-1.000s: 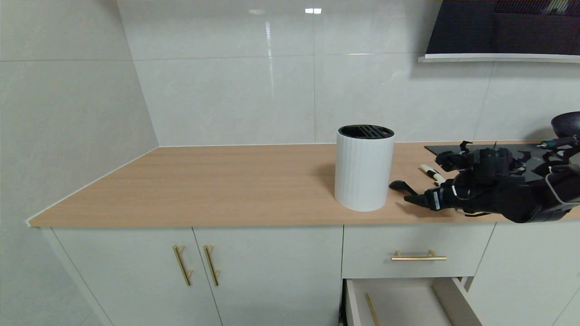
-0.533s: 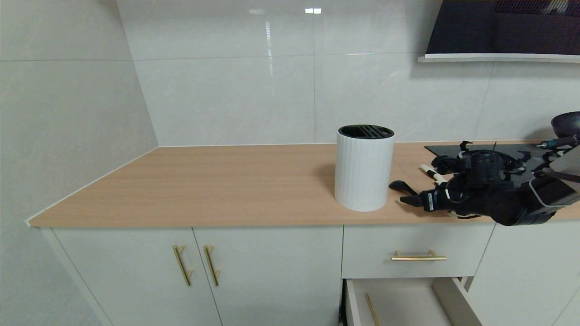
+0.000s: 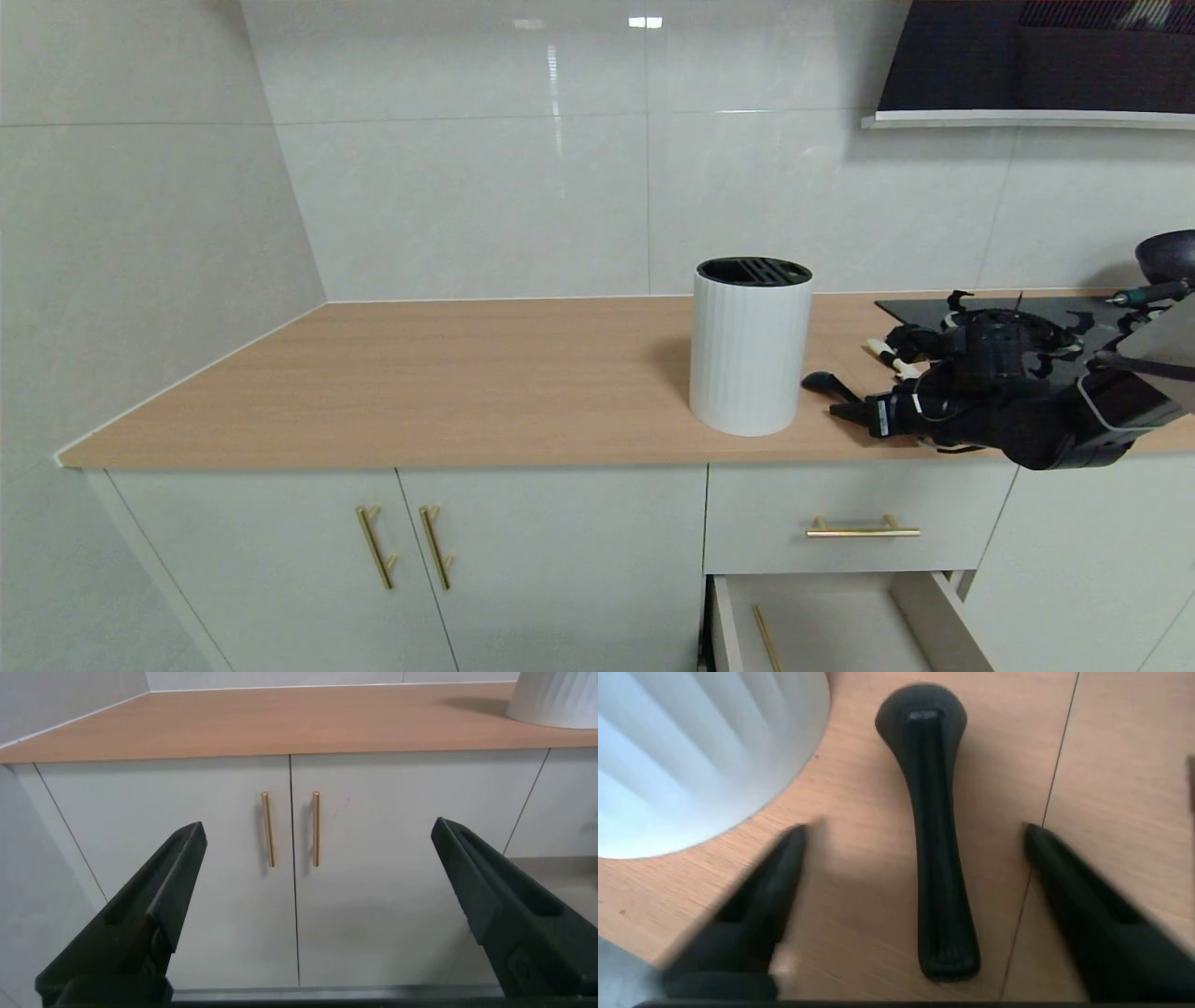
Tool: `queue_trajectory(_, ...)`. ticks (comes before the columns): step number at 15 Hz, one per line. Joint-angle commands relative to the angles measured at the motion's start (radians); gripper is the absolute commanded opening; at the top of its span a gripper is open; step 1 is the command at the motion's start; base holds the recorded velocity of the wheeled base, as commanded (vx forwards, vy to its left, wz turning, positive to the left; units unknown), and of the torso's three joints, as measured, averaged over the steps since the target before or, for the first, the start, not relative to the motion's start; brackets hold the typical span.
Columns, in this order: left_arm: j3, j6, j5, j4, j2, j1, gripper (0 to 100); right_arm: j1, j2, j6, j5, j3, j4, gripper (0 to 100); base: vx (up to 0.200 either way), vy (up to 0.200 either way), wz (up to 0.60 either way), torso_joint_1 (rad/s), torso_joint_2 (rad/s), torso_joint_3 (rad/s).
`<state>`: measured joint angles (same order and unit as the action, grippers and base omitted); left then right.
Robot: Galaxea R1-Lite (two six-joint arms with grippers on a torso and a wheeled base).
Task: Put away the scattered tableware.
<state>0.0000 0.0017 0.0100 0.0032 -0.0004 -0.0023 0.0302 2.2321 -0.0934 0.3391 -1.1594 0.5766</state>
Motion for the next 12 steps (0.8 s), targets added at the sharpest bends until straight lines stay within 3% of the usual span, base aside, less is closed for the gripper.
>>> queue_trajectory(1,0.0,0.0,-0.001,0.0,0.0,-0.001,100,0.0,0.009,-0.002,0.0,-0.002,0.0,0,0.0,0.0,0.0,0.0,0.0,0.0)
queue_trajectory(6,0.0,0.0,0.001,0.0,0.0,0.001,100,0.0,-0.026,0.004,-0.009,0.003,0.0,0,0.0,0.0,0.0,0.0,0.0,0.0)
queue_trajectory(9,0.0,0.0,0.001,0.0,0.0,-0.001,100,0.01,-0.131,0.087,-0.058,0.043,-0.006,0,0.0,0.0,0.0,0.0,0.0,0.0)
queue_trajectory(12,0.0,0.0,-0.001,0.0,0.0,0.001,100,0.053,-0.312,0.136,-0.135,0.19,-0.049,0,0.0,0.0,0.0,0.0,0.0,0.0)
